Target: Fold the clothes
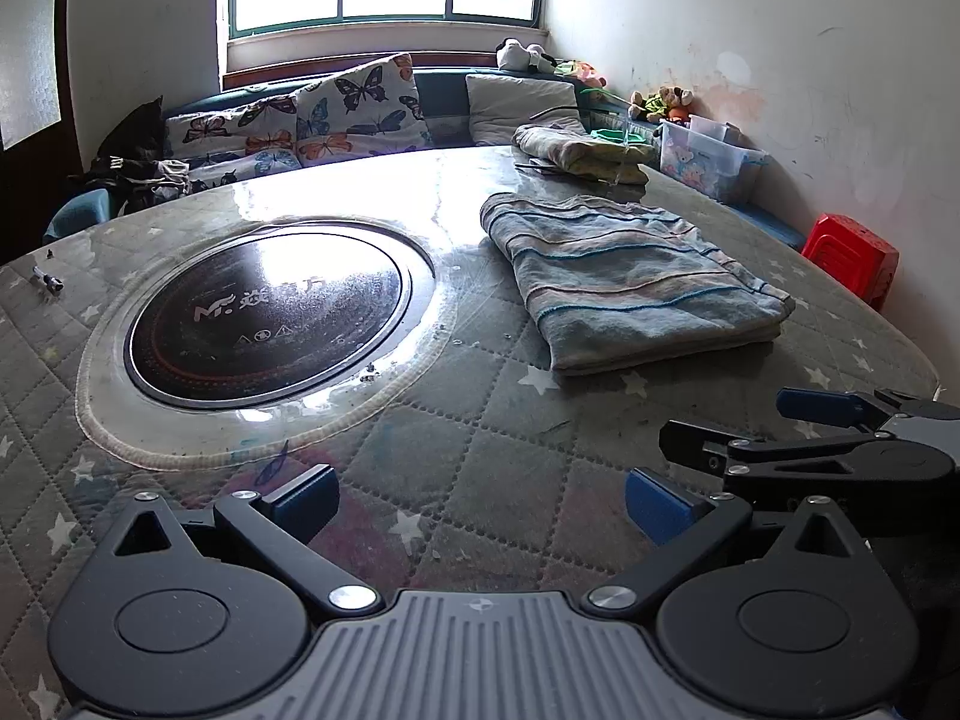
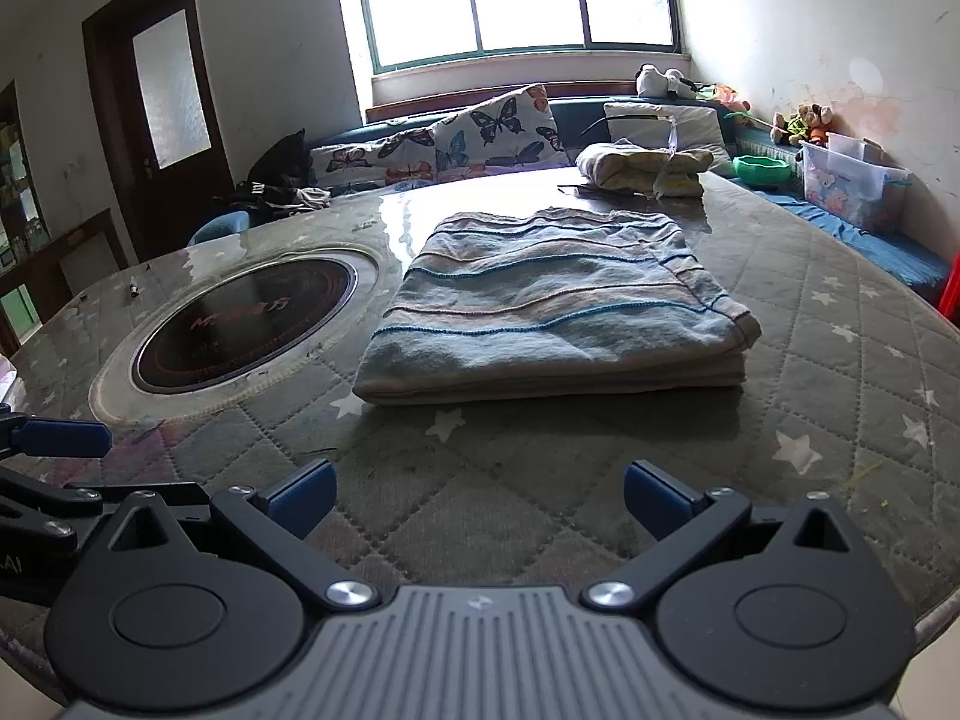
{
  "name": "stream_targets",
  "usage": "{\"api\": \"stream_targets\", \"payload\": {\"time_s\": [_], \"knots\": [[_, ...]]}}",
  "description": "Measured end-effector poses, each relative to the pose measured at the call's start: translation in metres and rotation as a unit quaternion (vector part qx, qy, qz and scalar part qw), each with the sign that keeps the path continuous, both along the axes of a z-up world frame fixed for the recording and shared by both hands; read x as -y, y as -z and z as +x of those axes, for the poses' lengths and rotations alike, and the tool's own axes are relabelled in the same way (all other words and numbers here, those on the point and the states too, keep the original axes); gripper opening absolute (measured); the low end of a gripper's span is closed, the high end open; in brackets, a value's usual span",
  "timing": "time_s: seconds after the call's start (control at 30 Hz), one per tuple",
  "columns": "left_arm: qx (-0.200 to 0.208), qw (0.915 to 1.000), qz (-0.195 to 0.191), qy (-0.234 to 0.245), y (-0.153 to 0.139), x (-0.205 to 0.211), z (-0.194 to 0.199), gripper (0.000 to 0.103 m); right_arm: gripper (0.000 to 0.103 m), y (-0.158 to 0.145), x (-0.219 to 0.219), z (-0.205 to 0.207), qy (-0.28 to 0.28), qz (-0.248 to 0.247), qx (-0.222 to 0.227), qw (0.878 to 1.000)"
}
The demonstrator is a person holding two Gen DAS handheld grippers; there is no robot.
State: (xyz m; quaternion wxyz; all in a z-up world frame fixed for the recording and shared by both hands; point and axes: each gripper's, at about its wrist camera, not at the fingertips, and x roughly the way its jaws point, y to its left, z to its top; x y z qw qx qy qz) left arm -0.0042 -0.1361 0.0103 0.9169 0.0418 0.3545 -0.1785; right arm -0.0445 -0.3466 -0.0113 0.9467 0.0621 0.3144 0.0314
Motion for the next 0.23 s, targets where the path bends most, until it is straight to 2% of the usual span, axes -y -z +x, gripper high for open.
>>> {"api": "stream_targets", "payload": {"time_s": [0.23], "knots": [[-0.007, 1.0000, 0.002, -0.001, 0.0037, 0.0003, 0.0074, 0.103, 0.103, 0.0030, 0.0000, 0.0067, 0.001, -0.002, -0.005, 1.000]]}}
